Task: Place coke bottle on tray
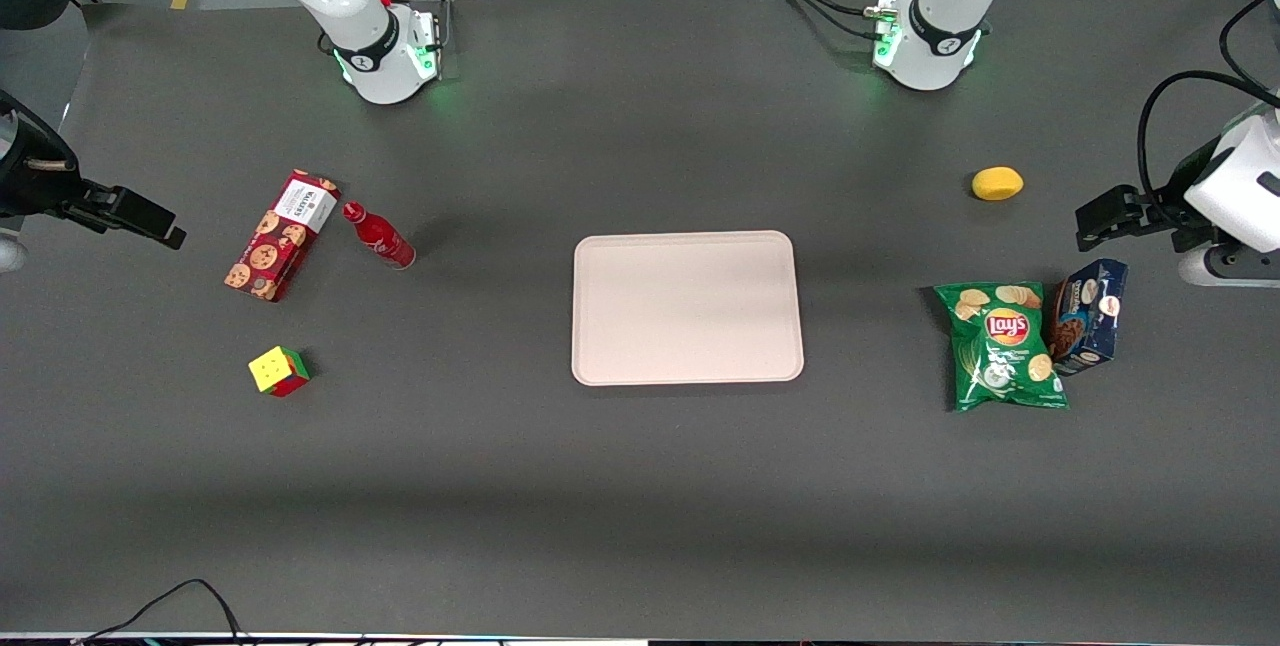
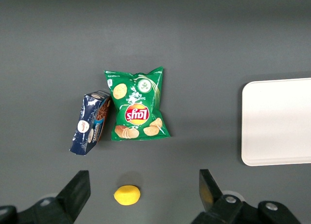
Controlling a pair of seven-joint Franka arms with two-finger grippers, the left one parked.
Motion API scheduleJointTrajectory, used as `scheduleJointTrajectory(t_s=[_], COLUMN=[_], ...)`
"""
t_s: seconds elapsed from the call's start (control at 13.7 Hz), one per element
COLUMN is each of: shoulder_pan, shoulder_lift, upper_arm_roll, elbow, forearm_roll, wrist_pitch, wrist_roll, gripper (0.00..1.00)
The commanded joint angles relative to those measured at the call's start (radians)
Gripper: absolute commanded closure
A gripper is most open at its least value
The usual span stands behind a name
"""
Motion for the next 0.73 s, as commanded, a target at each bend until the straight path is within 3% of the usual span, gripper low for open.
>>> scheduleJointTrajectory(t_s=[0.0,0.66], shoulder_pan=[-0.009,-0.012], shoulder_lift=[-0.008,0.002], upper_arm_roll=[0.0,-0.001], elbow=[0.004,0.007], forearm_roll=[0.021,0.018], wrist_pitch=[-0.003,-0.003], wrist_roll=[-0.016,-0.03], gripper=[0.0,0.0])
